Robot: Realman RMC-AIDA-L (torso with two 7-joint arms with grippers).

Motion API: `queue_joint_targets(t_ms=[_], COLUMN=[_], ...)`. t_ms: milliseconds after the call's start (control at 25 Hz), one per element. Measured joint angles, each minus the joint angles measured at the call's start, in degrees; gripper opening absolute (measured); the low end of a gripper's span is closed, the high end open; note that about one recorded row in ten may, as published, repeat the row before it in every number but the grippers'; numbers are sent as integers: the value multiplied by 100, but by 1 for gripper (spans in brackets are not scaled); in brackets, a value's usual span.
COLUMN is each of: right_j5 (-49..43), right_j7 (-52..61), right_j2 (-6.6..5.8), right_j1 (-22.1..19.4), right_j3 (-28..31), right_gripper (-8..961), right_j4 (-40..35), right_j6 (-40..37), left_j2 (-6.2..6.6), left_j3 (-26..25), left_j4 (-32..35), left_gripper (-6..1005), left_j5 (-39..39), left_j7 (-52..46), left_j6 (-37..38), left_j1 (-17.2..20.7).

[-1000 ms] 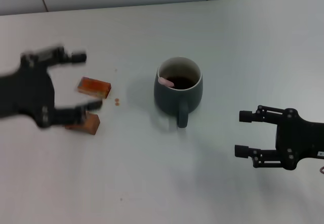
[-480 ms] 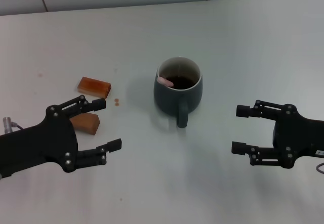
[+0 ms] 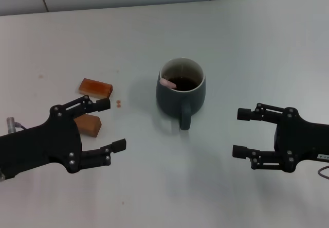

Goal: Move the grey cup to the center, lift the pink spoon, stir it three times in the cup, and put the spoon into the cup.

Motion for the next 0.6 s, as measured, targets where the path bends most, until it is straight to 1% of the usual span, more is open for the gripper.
queue_joint_targets(t_ms=[320,600], right_j5=[-1,-3], right_j7=[0,1], right_j2=[4,6], right_j1=[23,26], right_j3=[2,12], right_gripper=[811,811], right_j4=[0,0], right_j6=[0,24], left_j2=[-1,-5], left_j3=[10,131], left_j4=[-92,-97], left_gripper=[846,846], left_j5=[7,-6], left_j7=[-3,-3], left_j6=[-2,-10], left_j1=[-66,-66])
